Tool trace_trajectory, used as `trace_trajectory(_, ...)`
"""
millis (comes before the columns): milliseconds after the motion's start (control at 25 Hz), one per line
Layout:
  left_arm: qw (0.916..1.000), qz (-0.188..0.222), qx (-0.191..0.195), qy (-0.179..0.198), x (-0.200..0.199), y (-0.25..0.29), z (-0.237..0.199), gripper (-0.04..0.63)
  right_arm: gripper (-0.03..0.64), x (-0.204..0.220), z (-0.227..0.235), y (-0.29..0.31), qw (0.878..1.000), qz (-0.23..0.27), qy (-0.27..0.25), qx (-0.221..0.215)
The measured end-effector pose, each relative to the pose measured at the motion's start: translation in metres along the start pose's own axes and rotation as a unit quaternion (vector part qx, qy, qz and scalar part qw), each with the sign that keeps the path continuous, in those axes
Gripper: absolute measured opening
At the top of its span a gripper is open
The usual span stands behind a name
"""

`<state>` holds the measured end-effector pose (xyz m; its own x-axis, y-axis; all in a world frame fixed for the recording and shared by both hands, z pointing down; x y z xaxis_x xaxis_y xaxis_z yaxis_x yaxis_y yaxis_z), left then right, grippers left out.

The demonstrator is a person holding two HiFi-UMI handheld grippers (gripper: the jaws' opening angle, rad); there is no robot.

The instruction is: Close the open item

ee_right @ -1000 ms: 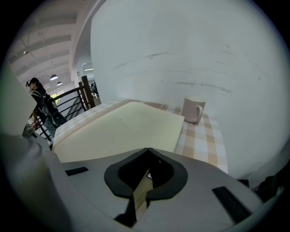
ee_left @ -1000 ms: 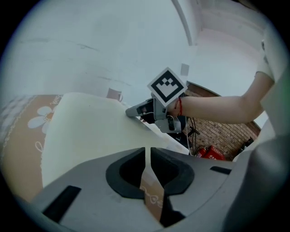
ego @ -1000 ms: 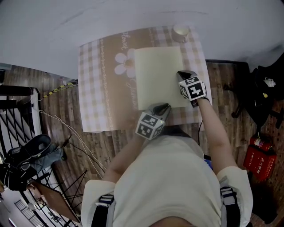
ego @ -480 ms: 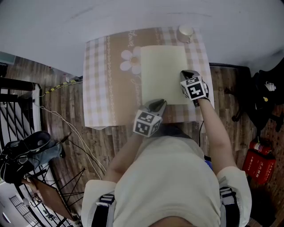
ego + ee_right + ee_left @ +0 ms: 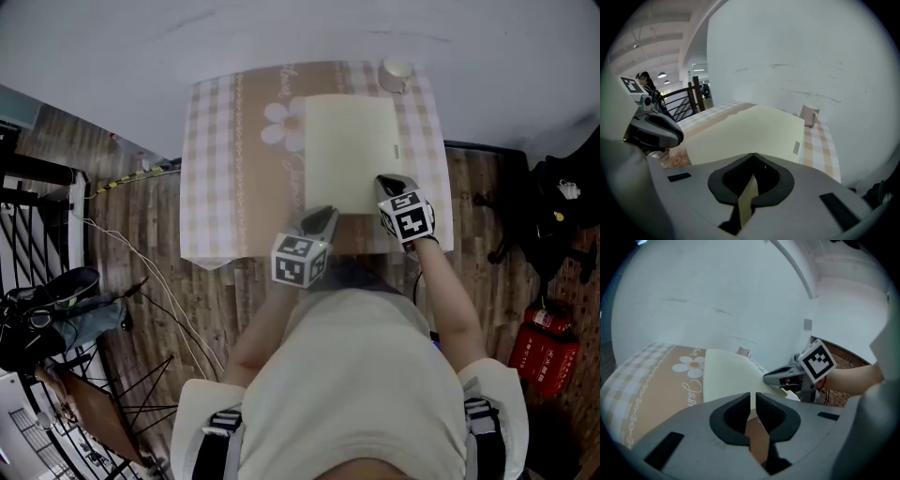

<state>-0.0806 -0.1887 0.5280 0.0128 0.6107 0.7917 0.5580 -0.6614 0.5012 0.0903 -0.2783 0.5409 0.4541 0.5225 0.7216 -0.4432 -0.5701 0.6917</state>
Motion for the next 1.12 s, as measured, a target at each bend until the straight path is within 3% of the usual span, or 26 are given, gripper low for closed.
trace_trajectory(720,0.9965,0.064,-0.05,-0.023,0.001,-0.061,0.002,0.031,0.0,-0.018,-0.081,-0.078,0.99,0.115,0.033,-0.073)
trace_trajectory(1120,0.9933,0.086,-0.072,-0.026,-0.004,-0.082,-0.002,0.031,0.0,-0.026,-0.099,-0.09,0.985,0.138,0.026,-0.098)
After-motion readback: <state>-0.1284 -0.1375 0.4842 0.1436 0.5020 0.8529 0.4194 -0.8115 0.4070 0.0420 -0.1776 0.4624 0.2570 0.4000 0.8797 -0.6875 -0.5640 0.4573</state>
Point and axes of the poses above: the fingertips, and each gripper's own axes: y forward along the fingers, z to its right, x out of its underside, the point moved 7 cm from there along -y, backward along the fingers, and after that the axes turned 1 degree about -x, right-handed, at the moved point
